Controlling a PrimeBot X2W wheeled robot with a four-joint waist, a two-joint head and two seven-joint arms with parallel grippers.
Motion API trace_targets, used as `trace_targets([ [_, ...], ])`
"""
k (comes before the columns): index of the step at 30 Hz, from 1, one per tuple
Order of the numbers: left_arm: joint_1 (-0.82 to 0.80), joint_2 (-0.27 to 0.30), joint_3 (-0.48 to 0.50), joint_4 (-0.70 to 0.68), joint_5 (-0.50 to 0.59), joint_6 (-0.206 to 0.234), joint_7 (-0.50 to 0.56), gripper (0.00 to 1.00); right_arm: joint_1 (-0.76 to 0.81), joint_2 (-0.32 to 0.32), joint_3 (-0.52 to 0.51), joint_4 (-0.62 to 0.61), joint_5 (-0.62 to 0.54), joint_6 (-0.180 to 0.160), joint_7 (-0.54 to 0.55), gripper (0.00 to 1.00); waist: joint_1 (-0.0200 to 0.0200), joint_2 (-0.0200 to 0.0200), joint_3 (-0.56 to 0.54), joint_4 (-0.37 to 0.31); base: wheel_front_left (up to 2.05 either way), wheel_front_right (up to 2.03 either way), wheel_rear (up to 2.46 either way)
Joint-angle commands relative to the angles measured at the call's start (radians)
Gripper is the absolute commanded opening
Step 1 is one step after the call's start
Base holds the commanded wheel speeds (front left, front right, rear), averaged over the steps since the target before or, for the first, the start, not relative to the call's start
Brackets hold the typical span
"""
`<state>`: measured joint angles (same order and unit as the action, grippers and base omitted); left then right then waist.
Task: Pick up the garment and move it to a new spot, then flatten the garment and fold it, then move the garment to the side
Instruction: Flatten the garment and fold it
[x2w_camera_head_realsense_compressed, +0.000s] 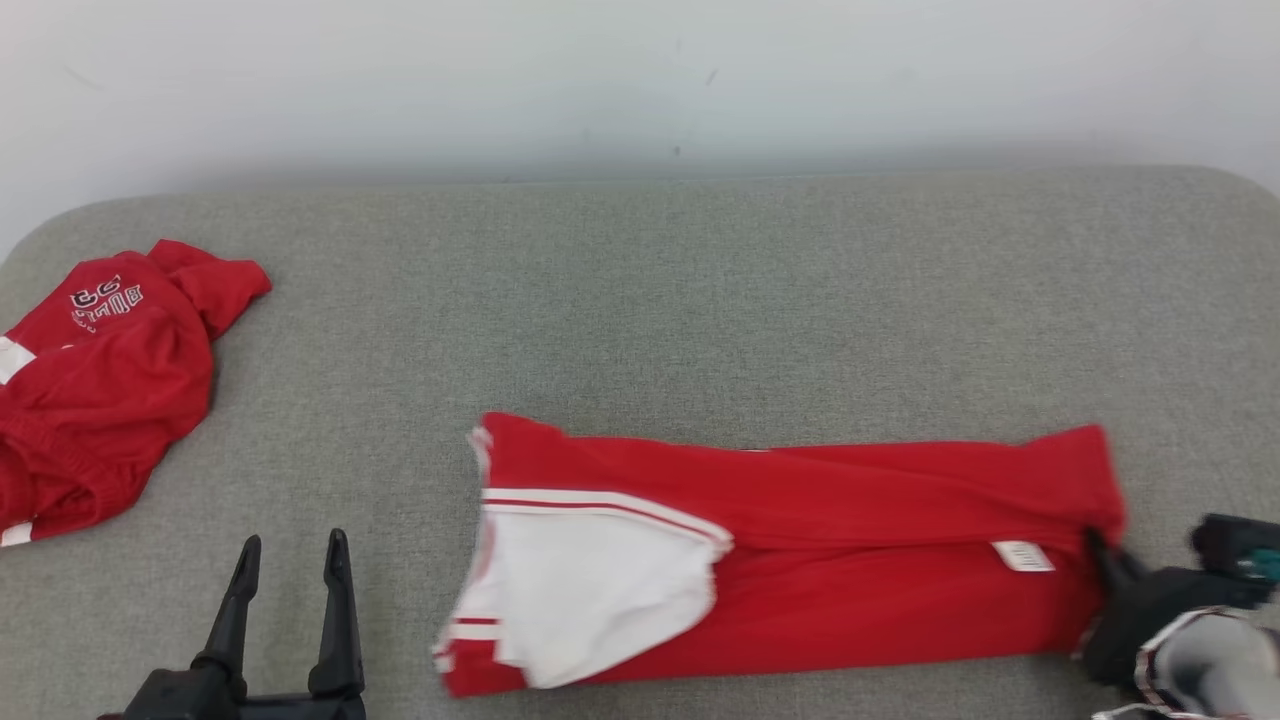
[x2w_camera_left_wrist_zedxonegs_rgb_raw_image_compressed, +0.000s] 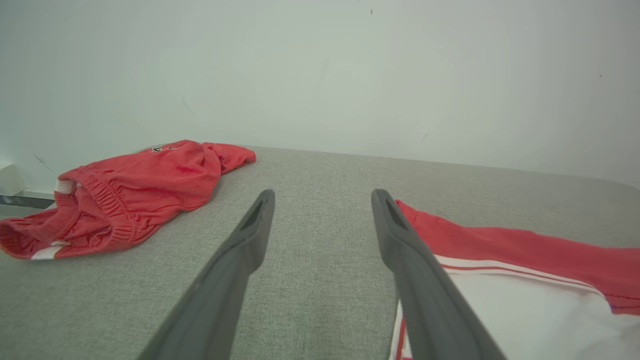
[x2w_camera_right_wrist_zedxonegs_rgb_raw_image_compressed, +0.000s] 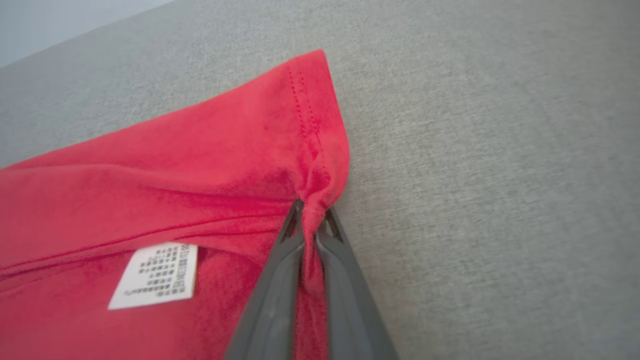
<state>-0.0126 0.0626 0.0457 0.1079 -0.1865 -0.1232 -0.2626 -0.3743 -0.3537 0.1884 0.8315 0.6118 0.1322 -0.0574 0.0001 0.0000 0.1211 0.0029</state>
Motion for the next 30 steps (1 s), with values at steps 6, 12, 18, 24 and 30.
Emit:
trace_targets([
  [6,0.015,-0.007,0.007,-0.003,0.01,-0.006,-0.003,1.0,-0.03,-0.137,-0.076,0.077,0.004,-0.003,-0.048,0.0,-0.0001,0.0,-0.012,-0.008,0.0,0.0,0.0],
  [12,0.024,-0.01,0.011,-0.008,0.017,-0.008,-0.003,1.0,-0.048,-0.173,-0.086,0.068,-0.02,-0.003,-0.065,0.0,-0.0001,0.0,-0.024,-0.021,0.0,0.0,0.0],
  [18,0.033,-0.012,0.017,-0.013,0.021,-0.006,-0.003,1.0,-0.04,-0.109,-0.035,-0.066,-0.023,-0.003,-0.049,0.0,-0.0001,0.0,-0.029,-0.036,0.0,0.0,0.0],
  [24,0.022,-0.012,0.015,-0.013,0.023,-0.007,-0.003,1.0,0.009,-0.028,0.035,-0.286,-0.015,-0.003,0.003,0.0,-0.0001,0.0,-0.025,-0.035,0.0,0.0,0.0],
  [30,0.009,-0.012,0.007,-0.01,0.02,-0.007,-0.003,1.0,0.085,0.054,0.09,-0.509,-0.022,-0.003,0.08,0.0,-0.0001,0.0,-0.017,-0.016,0.0,0.0,0.0],
])
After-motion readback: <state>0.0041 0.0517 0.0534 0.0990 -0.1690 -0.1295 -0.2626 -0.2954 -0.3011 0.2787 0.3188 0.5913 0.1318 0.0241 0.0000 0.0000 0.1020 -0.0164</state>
